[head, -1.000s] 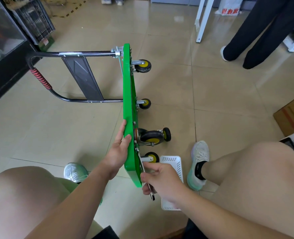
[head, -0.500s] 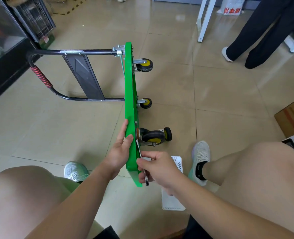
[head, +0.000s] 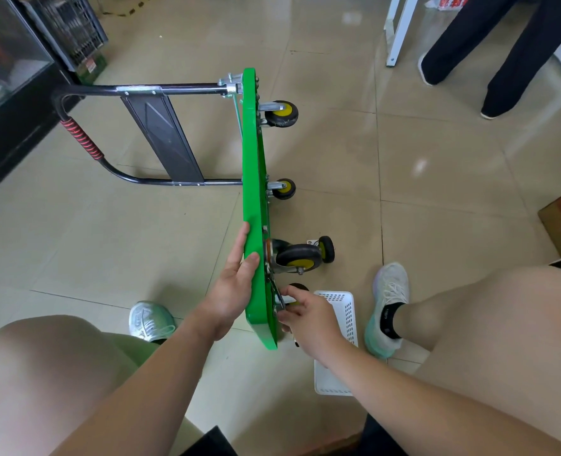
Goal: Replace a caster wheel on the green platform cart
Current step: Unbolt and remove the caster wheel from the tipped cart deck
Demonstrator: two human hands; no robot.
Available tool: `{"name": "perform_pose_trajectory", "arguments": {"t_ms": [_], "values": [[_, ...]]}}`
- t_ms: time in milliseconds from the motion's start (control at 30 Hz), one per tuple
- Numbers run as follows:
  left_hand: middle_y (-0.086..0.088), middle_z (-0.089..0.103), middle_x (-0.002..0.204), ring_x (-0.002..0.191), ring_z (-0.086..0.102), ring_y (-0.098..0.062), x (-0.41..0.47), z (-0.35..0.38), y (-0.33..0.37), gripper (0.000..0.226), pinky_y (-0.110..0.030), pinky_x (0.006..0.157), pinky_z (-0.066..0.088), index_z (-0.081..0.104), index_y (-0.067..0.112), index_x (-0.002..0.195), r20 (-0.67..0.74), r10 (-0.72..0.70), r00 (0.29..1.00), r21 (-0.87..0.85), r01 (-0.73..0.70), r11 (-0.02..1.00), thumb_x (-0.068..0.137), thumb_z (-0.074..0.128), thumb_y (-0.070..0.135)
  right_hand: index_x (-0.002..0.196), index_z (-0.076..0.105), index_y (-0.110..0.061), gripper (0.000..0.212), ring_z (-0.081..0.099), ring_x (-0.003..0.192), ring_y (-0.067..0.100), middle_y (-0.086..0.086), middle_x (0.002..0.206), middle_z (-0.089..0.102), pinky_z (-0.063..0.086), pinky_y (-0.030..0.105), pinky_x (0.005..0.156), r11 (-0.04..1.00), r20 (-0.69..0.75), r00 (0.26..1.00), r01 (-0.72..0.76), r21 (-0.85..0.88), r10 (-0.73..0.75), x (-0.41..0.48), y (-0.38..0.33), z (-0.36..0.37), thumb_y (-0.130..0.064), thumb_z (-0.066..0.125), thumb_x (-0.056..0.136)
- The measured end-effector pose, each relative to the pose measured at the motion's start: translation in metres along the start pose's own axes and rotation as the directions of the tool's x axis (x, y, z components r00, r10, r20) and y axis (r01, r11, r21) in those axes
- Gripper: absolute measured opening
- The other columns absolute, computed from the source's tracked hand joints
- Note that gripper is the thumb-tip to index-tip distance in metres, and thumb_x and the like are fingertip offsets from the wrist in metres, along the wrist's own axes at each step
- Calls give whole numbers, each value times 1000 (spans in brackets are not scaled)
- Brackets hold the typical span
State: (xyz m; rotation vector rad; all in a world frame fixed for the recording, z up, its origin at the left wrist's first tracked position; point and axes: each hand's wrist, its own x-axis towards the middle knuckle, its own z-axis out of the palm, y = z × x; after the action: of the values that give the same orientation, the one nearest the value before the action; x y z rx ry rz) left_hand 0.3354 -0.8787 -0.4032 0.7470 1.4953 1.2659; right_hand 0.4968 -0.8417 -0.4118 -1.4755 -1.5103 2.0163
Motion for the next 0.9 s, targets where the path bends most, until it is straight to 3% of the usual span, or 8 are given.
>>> {"name": "perform_pose_trajectory", "arguments": {"t_ms": [133, 200, 300, 400, 500, 700, 900], "values": [[12, 43, 158, 135, 54, -15, 0, 1, 1, 52, -49, 114, 46, 24, 75, 140, 1, -2, 1000, -13, 2, 1000, 112, 36, 33, 127, 66, -21, 41, 65, 62, 5, 2, 90, 78, 50, 19, 62, 1000, 12, 1000, 20, -17, -20, -4, 4, -2, 2, 63, 93], [13, 44, 158, 136, 53, -14, -1, 1, 2, 50, -49, 115, 44, 26, 77, 138, 0, -2, 1000, -14, 2, 1000, 108, 40, 39, 126, 67, -22, 40, 62, 61, 13, 0, 83, 78, 52, 23, 63, 1000, 8, 1000, 12, -2, -12, -10, 6, -5, 1, 63, 93], [15, 41, 159, 140, 50, -13, -1, 1, 2, 52, -49, 118, 41, 26, 79, 137, 3, 1, 1000, 3, -1, 1000, 99, 43, 48, 115, 69, -32, 40, 59, 60, 22, 3, 78, 77, 54, 31, 60, 999, 5, 1000, -13, 49, 12, -25, 11, -11, 1, 64, 93], [14, 41, 159, 139, 50, -14, 0, 1, 1, 51, -50, 118, 41, 25, 77, 140, 7, 5, 1000, -8, -5, 1000, 108, 39, 40, 94, 72, -37, 38, 57, 58, 27, 1, 73, 75, 53, 39, 62, 995, 4, 999, -52, 90, 52, -34, 15, -16, 1, 66, 93], [13, 42, 159, 138, 52, -15, 0, 1, 0, 53, -50, 116, 43, 23, 72, 146, 8, -6, 1000, -6, 6, 1000, 113, 36, 33, 86, 74, -33, 35, 57, 58, 28, 3, 70, 74, 56, 38, 61, 992, 1, 997, -78, 104, 78, -34, 12, -14, 0, 68, 91], [13, 43, 159, 139, 51, -17, -1, 1, 1, 51, -51, 117, 42, 27, 79, 138, -3, 0, 1000, -10, 0, 1000, 108, 38, 39, 113, 75, -11, 20, 60, 58, 23, 14, 80, 68, 59, 37, 63, 978, 28, 991, -130, 161, 127, -24, -1, -3, -6, 67, 95], [15, 44, 158, 139, 51, -14, 0, 1, 0, 53, -49, 118, 41, 27, 79, 138, 0, 10, 1000, 0, -10, 1000, 97, 43, 49, 109, 73, -3, 16, 58, 53, 20, 10, 69, 62, 57, 34, 60, 979, 63, 989, -140, 146, 132, -14, -12, 4, -9, 64, 98]]}}
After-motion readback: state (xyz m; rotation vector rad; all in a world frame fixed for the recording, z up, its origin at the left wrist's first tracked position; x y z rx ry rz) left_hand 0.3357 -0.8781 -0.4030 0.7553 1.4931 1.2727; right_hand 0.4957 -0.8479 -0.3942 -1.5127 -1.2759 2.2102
